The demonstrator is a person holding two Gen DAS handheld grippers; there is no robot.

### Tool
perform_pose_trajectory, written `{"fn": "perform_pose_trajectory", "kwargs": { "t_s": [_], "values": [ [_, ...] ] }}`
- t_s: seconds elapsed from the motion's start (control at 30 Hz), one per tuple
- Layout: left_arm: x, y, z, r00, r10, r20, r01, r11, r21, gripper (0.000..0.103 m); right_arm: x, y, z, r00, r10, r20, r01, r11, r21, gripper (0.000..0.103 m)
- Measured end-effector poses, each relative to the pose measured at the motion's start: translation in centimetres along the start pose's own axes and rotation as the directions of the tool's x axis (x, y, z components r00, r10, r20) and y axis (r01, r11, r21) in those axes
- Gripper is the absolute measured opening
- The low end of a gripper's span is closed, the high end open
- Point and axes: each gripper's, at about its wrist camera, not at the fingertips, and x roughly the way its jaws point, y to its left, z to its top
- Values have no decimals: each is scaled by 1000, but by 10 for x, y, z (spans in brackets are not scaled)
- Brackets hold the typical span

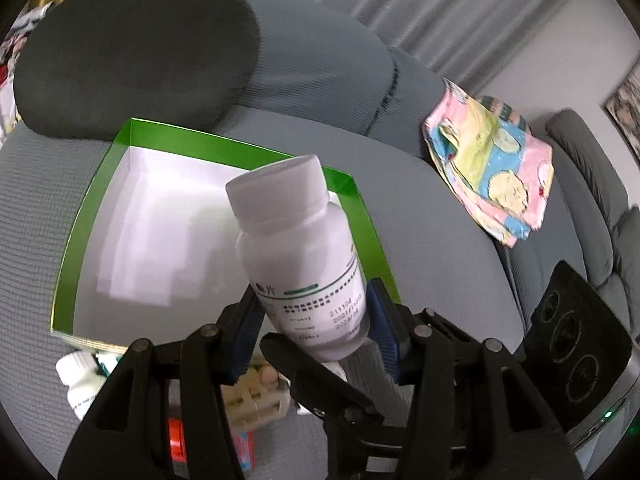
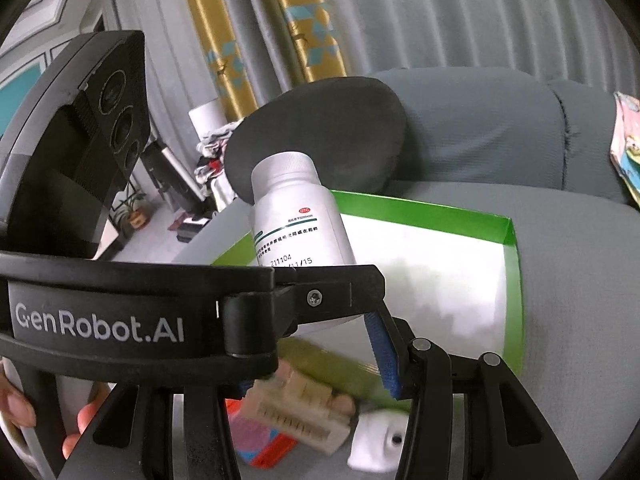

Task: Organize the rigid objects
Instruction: 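Lower the large white bottle into the green box and open the left gripper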

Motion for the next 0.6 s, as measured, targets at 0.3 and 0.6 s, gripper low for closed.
{"fn": "perform_pose_trajectory", "kwargs": {
  "t_s": [0.3,0.6],
  "values": [
    [8,21,14,997,72,23,-70,994,-86,96,19,-24,3,996,-76,-38,78,995,60,79],
    [-19,26,-3,977,207,60,-206,978,-26,100,-16,-13,-12,981,-196,-7,196,981,3,79]
  ]
}}
